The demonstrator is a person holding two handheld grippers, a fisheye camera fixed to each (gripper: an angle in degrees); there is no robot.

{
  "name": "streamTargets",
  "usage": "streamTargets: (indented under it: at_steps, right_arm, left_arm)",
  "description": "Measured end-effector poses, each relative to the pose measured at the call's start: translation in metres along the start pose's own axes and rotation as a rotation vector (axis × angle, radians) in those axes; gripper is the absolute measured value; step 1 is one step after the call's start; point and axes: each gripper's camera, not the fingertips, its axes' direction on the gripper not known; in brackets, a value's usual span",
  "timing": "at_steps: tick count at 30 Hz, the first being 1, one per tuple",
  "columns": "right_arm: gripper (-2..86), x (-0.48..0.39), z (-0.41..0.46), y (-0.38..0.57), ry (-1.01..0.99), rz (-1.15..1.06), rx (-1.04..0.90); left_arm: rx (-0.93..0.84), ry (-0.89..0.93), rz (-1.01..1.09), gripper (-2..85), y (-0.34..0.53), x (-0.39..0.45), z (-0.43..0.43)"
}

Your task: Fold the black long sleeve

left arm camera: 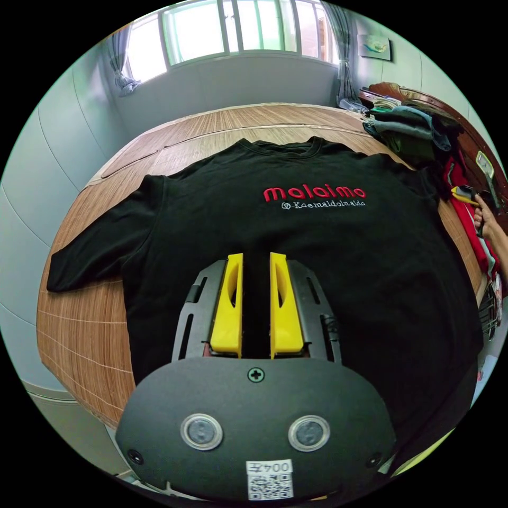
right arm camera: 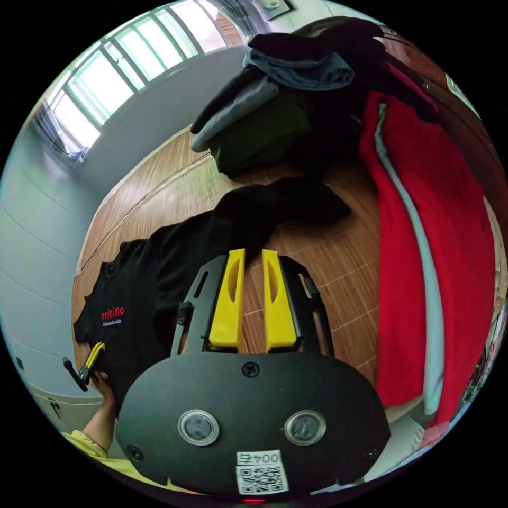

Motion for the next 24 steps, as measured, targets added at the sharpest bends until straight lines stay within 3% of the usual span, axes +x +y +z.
streamTargets:
  at_steps: [2, 7, 11, 14, 17, 21, 24]
  right_arm:
    - [8.2, 0.019, 0.002, -0.011, -0.066, 0.09, 0.031]
    - [12.9, 0.118, 0.021, -0.023, -0.516, 0.521, 0.155]
    - [11.9, 0.138, 0.035, -0.034, -0.471, 0.616, 0.126]
    - [6.2, 0.145, 0.036, -0.039, -0.459, 0.638, 0.168]
    - [4.8, 0.111, 0.004, -0.074, -0.384, 0.434, 0.276]
    - [8.4, -0.002, -0.043, -0.149, -0.157, -0.124, 0.245]
    - [10.9, -0.036, -0.048, -0.16, -0.035, -0.21, 0.19]
  left_arm:
    - [0.0, -0.001, 0.0, 8.1, 0.0, 0.001, 0.0]
    - [0.001, -0.003, 0.003, 8.0, 0.001, 0.004, 0.0]
    - [0.002, -0.005, 0.006, 7.9, 0.001, 0.006, 0.0]
    - [0.002, -0.005, 0.008, 7.9, 0.001, 0.008, 0.001]
    - [0.002, -0.006, 0.009, 7.9, 0.001, 0.01, 0.001]
    - [0.002, -0.007, 0.01, 7.9, 0.001, 0.012, 0.001]
    - [0.002, -0.009, 0.011, 7.9, 0.001, 0.014, 0.002]
